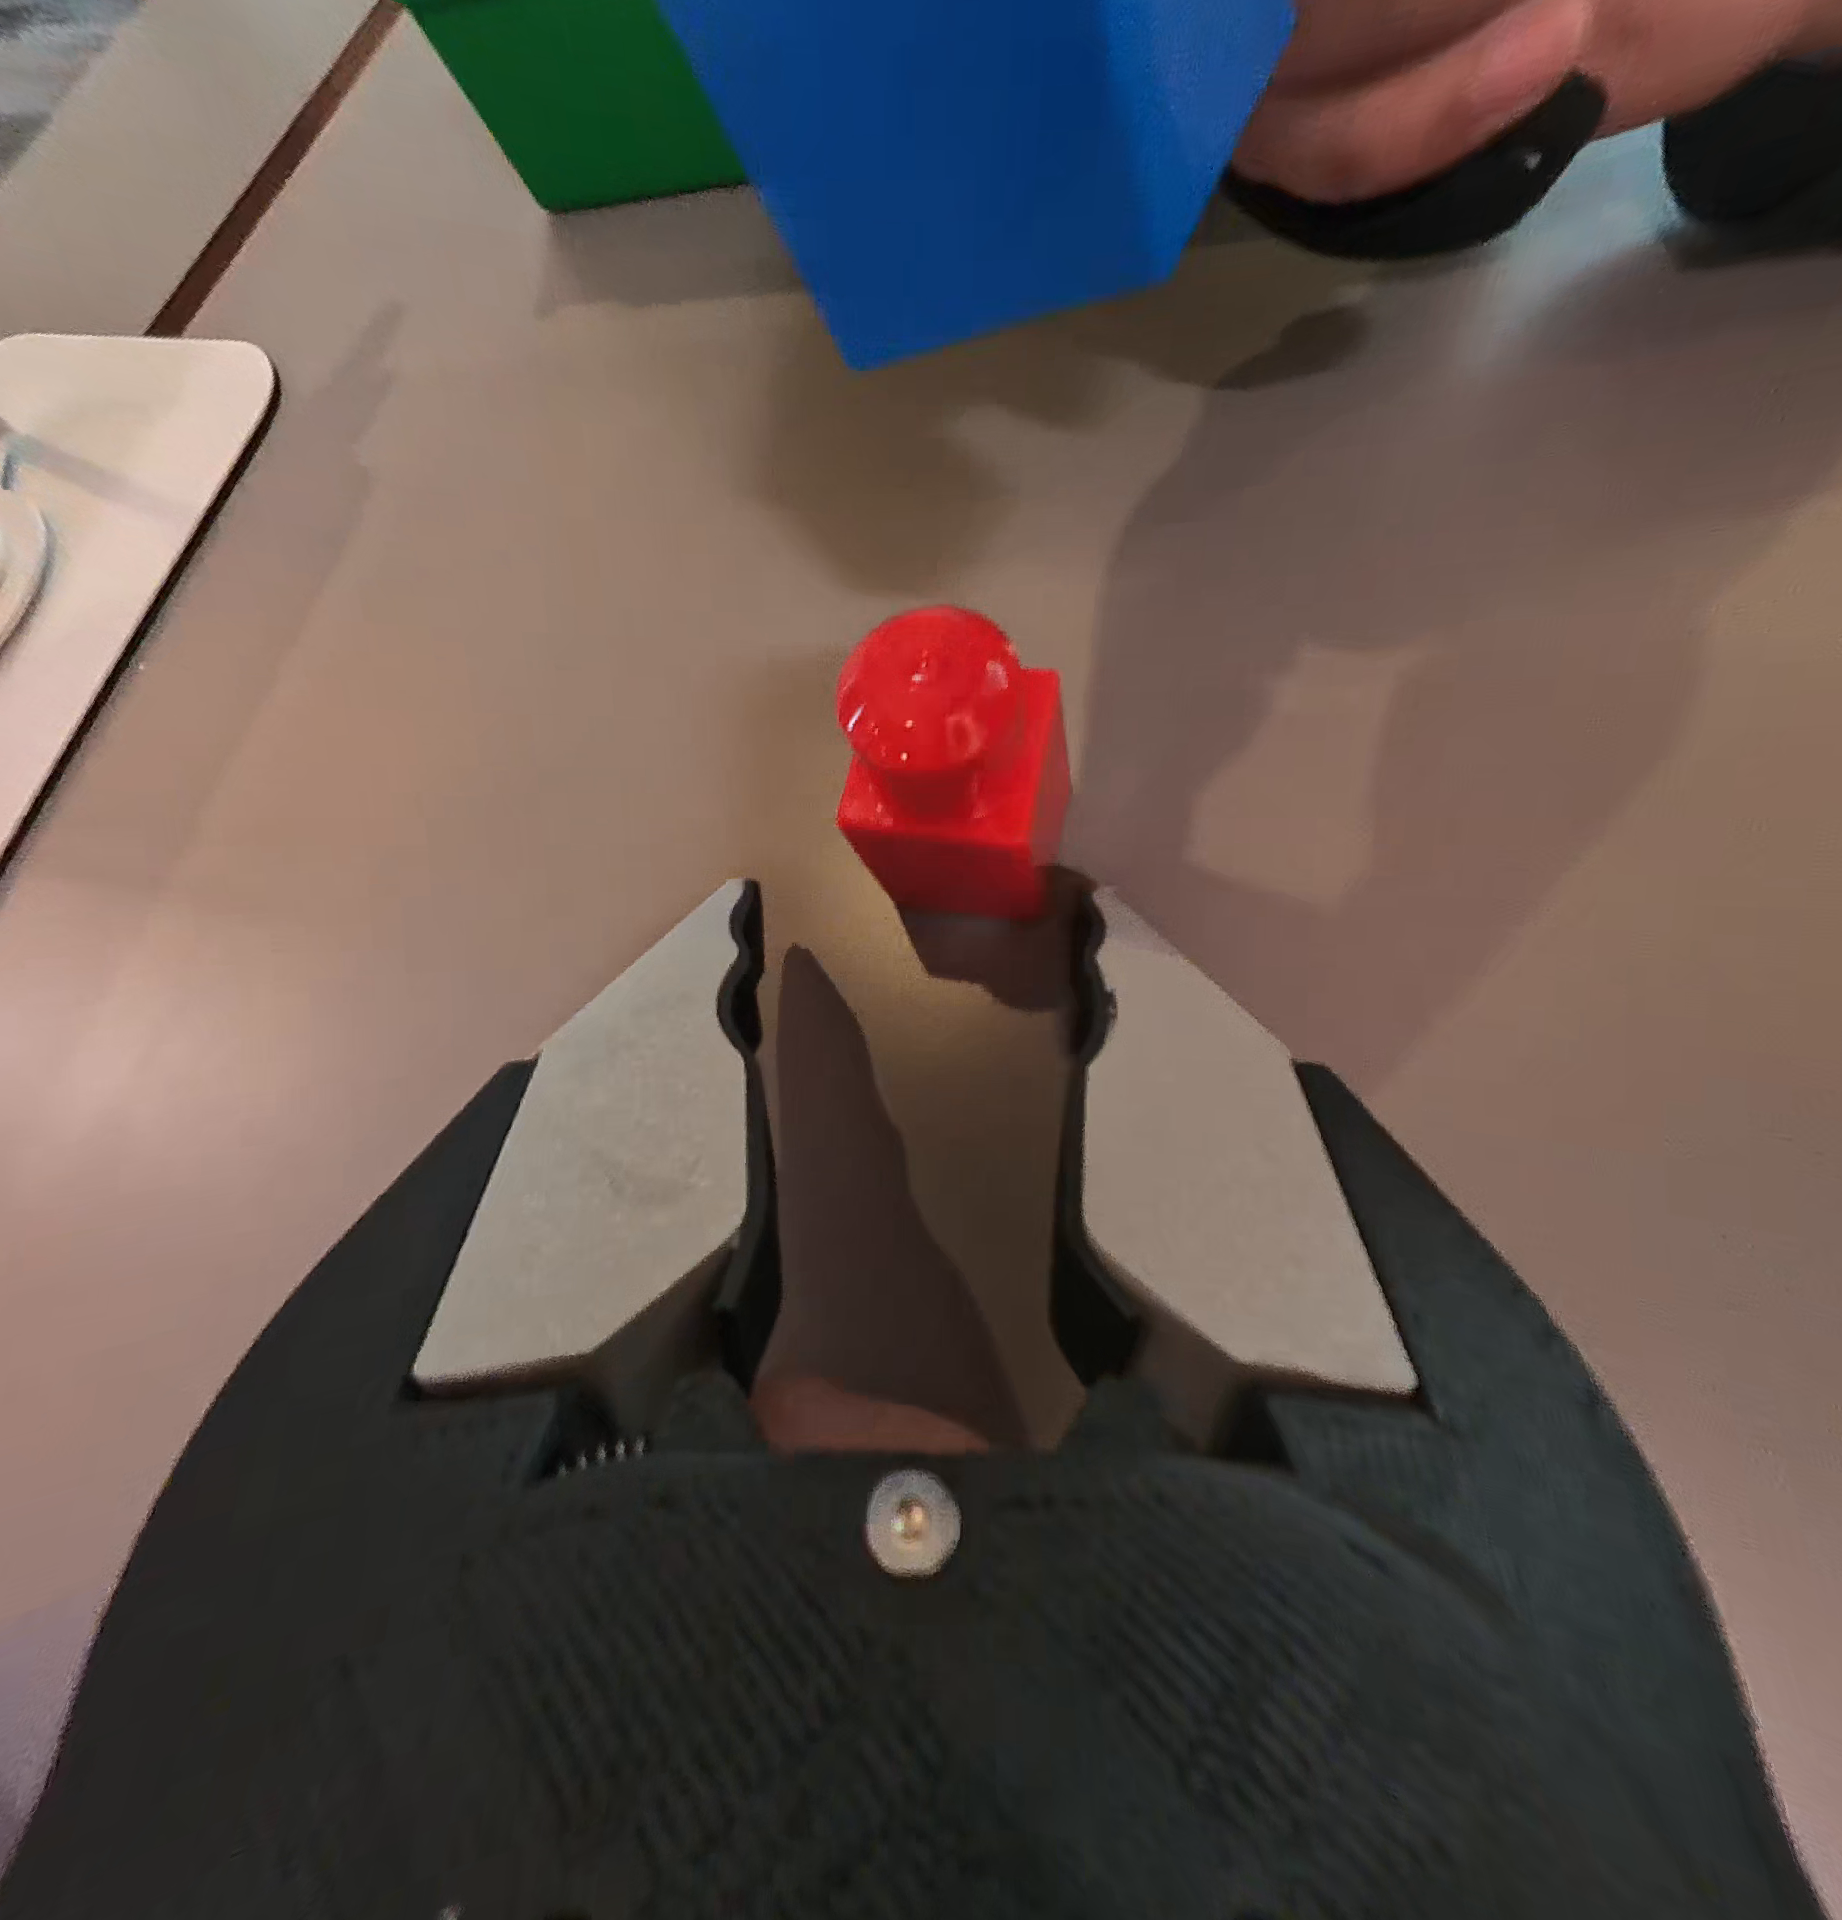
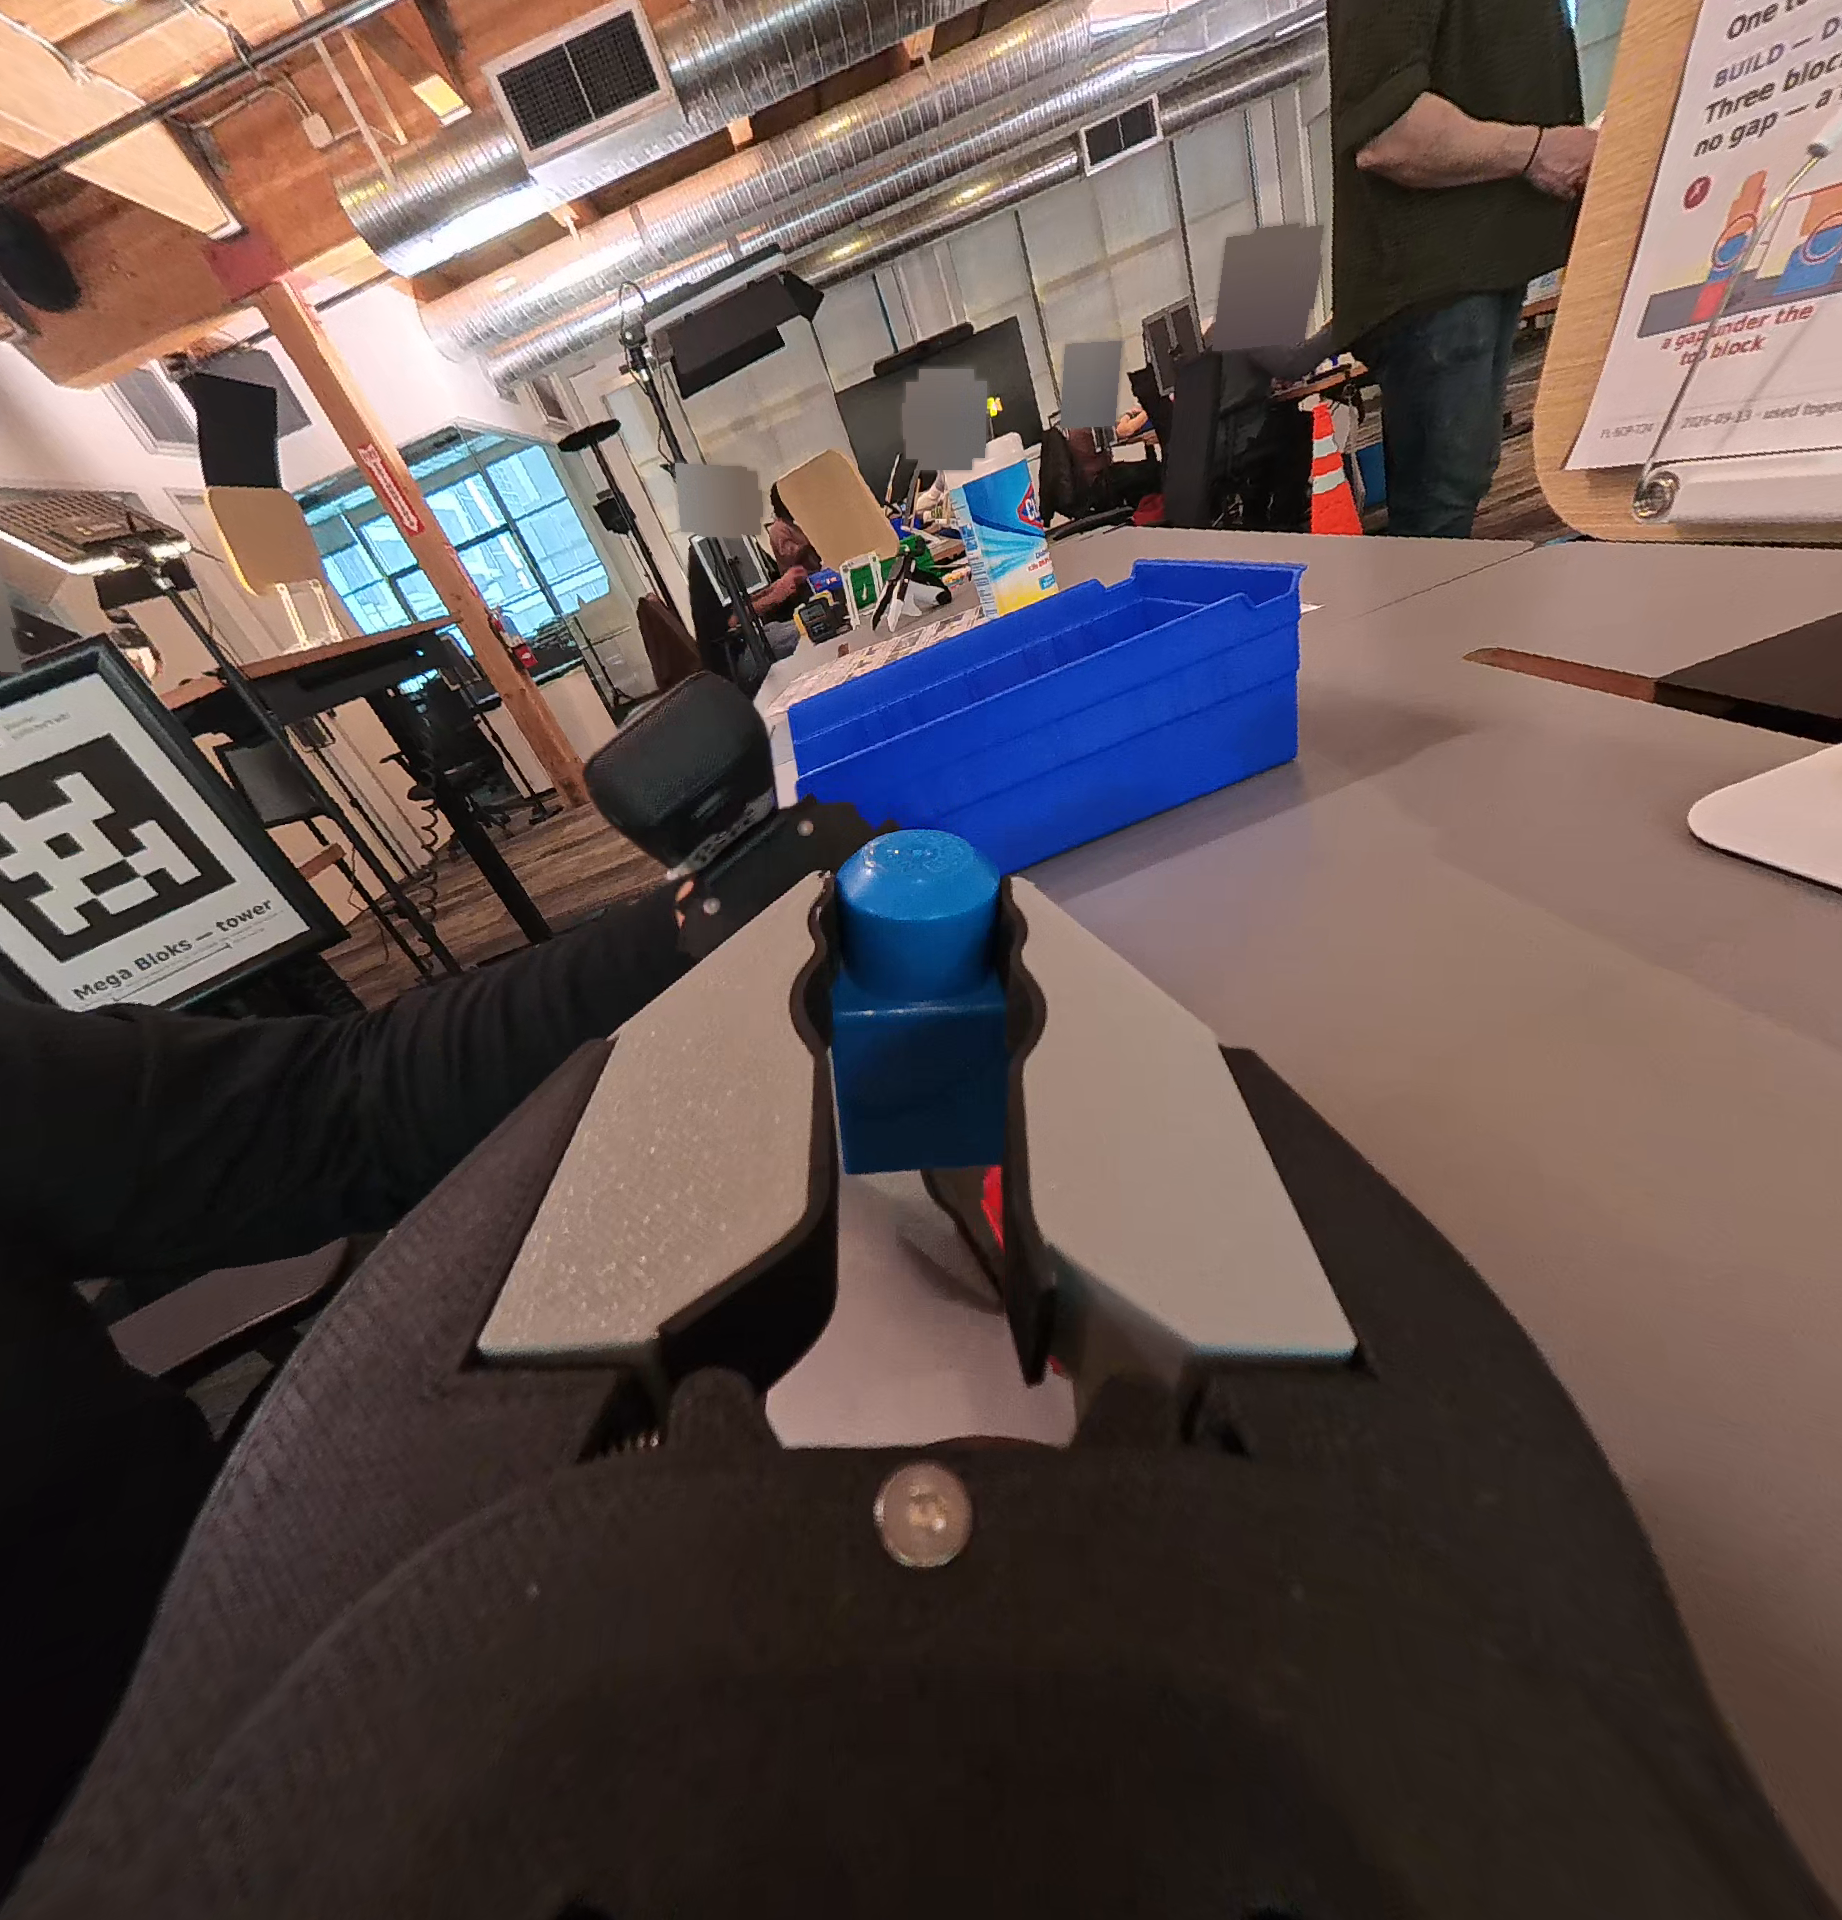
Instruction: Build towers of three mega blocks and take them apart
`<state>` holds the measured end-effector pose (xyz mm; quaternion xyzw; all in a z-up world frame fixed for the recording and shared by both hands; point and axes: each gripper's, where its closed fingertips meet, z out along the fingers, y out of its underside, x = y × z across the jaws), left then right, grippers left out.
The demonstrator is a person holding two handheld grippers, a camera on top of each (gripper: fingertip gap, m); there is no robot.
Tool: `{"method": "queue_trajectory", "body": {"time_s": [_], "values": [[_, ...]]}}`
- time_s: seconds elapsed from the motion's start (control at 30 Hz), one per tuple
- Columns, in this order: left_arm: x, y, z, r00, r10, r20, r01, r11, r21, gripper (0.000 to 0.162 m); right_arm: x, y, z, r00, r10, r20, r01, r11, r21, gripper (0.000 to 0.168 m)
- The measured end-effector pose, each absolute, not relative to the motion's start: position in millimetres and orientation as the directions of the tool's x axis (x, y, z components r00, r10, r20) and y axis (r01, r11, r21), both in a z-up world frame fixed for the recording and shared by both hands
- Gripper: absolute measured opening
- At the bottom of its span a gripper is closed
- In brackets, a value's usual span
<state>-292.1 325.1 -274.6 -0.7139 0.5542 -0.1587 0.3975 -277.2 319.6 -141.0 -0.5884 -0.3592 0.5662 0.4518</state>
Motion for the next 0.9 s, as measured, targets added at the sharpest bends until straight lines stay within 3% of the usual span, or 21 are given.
{"method": "queue_trajectory", "body": {"time_s": [0.2, 0.37, 0.5, 0.63, 0.9], "values": [[-281, 323, -277, 0.315, -0.938, -0.146, -0.66, -0.106, -0.744, 0.062, -280, 317, -141, 0.083, 0.936, -0.342, -0.084, -0.335, -0.938, 0.027], [-268, 323, -280, 0.282, -0.954, -0.106, -0.662, -0.113, -0.741, 0.035, -283, 314, -143, 0.067, 0.938, -0.339, -0.065, -0.335, -0.94, 0.027], [-265, 319, -277, 0.27, -0.956, -0.115, -0.656, -0.095, -0.749, 0.035, -285, 312, -149, 0.063, 0.945, -0.32, -0.037, -0.318, -0.947, 0.027], [-254, 296, -255, 0.231, -0.972, 0.045, -0.517, -0.162, -0.841, 0.034, -285, 311, -153, 0.053, 0.952, -0.3, -0.024, -0.299, -0.954, 0.027], [-250, 279, -251, 0.183, -0.98, 0.085, -0.511, -0.168, -0.843, 0.034, -297, 293, -167, 0.001, 0.967, -0.254, 0.092, -0.253, -0.963, 0.027]]}}
